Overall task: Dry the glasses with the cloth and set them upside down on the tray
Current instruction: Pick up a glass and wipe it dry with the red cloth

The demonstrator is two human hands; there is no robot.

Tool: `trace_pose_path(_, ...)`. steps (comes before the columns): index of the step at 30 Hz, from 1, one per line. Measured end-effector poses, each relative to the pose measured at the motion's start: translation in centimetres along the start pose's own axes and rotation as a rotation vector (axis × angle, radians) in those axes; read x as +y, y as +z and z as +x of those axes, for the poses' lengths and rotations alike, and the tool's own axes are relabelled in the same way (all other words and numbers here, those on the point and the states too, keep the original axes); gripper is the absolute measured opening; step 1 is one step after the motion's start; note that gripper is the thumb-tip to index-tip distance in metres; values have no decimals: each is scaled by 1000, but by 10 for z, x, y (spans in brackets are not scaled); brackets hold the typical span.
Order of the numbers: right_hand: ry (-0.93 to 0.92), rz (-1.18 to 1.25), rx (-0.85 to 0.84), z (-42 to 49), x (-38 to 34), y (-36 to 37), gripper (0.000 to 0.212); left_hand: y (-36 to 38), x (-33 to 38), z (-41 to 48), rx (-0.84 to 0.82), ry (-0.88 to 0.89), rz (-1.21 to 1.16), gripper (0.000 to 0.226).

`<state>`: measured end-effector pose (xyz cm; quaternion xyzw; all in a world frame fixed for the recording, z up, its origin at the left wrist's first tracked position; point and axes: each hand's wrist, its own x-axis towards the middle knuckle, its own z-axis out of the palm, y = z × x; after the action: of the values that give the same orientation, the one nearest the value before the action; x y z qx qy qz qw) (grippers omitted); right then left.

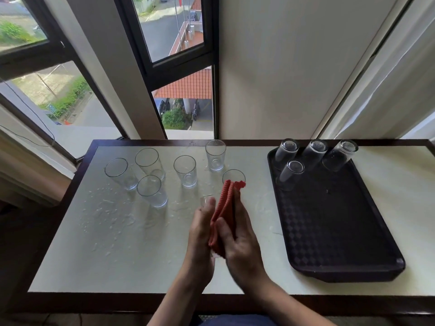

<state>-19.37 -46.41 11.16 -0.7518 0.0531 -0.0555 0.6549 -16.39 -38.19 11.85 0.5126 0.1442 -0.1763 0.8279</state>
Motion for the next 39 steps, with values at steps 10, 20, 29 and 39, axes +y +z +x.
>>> trace_pose_path(10, 68, 140, 24, -4, -5, 3, 68, -3, 16, 6, -67, 29, 78, 60)
trace_pose_path(20, 129, 198, -5, 5, -13, -1, 65, 6, 9, 1, -13, -7, 28, 81)
trace_pose_path(29, 244, 354, 2, 38, -15, -12, 50, 15, 10, -3, 13, 23, 186, 58)
trace_pose_path(39, 429, 349, -42, 35, -16, -14, 63, 11, 8, -4, 95, 68, 160, 62)
